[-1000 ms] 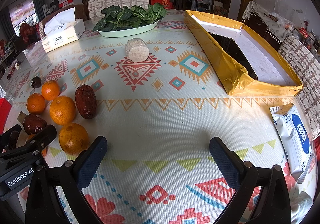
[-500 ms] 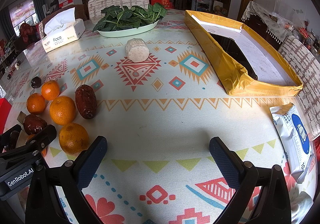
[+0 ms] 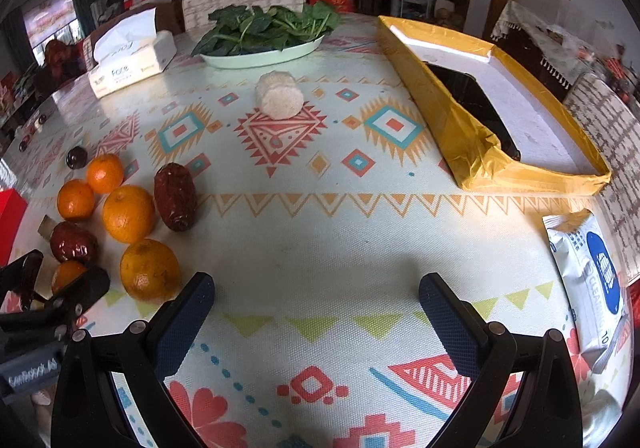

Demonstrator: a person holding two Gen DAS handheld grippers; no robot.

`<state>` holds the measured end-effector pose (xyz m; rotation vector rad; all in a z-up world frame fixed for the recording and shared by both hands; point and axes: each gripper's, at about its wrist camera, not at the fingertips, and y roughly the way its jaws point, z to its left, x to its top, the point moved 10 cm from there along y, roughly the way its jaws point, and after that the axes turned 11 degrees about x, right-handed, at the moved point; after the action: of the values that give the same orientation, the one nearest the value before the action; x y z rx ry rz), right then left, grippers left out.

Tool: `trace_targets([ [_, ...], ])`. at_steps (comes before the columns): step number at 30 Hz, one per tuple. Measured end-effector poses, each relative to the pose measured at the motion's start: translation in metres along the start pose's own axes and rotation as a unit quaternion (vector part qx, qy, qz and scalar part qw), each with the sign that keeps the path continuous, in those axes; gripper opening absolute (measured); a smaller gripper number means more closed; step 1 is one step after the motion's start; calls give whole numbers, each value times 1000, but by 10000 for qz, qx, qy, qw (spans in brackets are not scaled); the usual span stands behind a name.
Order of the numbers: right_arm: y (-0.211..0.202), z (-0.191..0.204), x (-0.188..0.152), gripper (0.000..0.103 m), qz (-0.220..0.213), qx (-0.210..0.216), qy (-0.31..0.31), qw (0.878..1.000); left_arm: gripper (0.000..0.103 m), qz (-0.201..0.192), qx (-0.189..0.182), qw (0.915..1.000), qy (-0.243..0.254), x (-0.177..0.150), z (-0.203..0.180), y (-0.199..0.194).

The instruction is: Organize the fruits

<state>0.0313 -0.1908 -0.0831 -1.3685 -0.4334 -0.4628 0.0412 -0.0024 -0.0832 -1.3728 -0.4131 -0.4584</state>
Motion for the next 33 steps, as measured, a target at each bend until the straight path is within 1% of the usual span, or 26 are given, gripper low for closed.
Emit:
trace_targets([
  [1,2,0,-2,103,23,2,-3,10000,102,-4,-77,10000,-13,-4,1,-4],
  [2,1,0,-3,103,35,15,-1,10000,99,-12,-166,9998,-79,-7,5,-8],
  [3,0,1,-1,103,36,27,-8,10000,98,-34,-271,9995,-169,-9,7,-13],
  [4,0,1,-3,103,27,43,-30,10000,97,-128,-357,9989,-266,-9,11,-22],
  [5,-1,2,-4,103,-7,57,-60,10000,94,-295,-414,9981,-351,-8,17,-33],
  [6,-1,2,-5,103,-25,82,-91,9999,92,-465,-438,9971,-407,-6,22,-44],
  [8,-7,5,-8,103,-56,280,-114,9995,92,-980,-500,9922,-590,1,40,-78],
  [9,-11,7,-10,98,-70,447,-56,9990,92,-1153,-506,9898,-668,3,48,-92],
  [10,-17,10,-11,92,-102,609,15,9981,92,-1380,-528,9861,-766,7,59,-111],
  [12,-36,14,-11,88,-290,817,120,9962,92,-1810,-587,9772,-943,15,82,-148],
  [14,-62,20,-7,88,-580,830,15,9949,92,-2273,-610,9663,-1040,24,105,-189],
  [15,-79,25,-3,87,-733,833,-77,9938,92,-2552,-612,9588,-1090,28,118,-214],
  [17,-114,35,7,86,-1060,885,-225,9902,92,-2875,-641,9488,-1144,38,135,-246],
  [18,-131,38,13,86,-1221,887,-265,9882,92,-3097,-643,9415,-1166,44,147,-268],
  [19,-153,42,23,86,-1452,886,-313,9849,92,-3215,-623,9376,-1168,48,154,-282],
  [20,-174,45,32,86,-1658,903,-351,9814,92,-3382,-598,9318,-1174,54,164,-300],
  [21,-195,49,43,86,-1879,917,-384,9771,92,-3566,-566,9250,-1181,59,173,-318],
  [22,-223,54,57,86,-2166,902,-442,9711,92,-3702,-505,9201,-1178,62,179,-331],
  [24,-261,62,75,86,-2523,861,-533,9623,92,-3998,-265,9088,-1166,73,196,-363],
  [27,-322,74,111,85,-3040,1102,-510,9449,92,-4404,156,8893,-1227,93,227,-415],
  [28,-344,74,123,85,-3209,1124,-466,9393,92,-4468,256,8858,-1225,98,234,-429],
  [29,-361,76,133,85,-3314,1081,-461,9361,92,-4555,395,8814,-1187,106,243,-447],
  [31,-395,77,154,85,-3435,885,-537,9334,94,-4675,639,8743,-1140,120,259,-477],
  [32,-407,79,164,85,-3455,740,-612,9335,102,-4682,771,8731,-1121,128,267,-489],
  [33,-415,81,170,85,-3435,615,-686,9346,103,-4642,849,8752,-1060,132,271,-496],
])
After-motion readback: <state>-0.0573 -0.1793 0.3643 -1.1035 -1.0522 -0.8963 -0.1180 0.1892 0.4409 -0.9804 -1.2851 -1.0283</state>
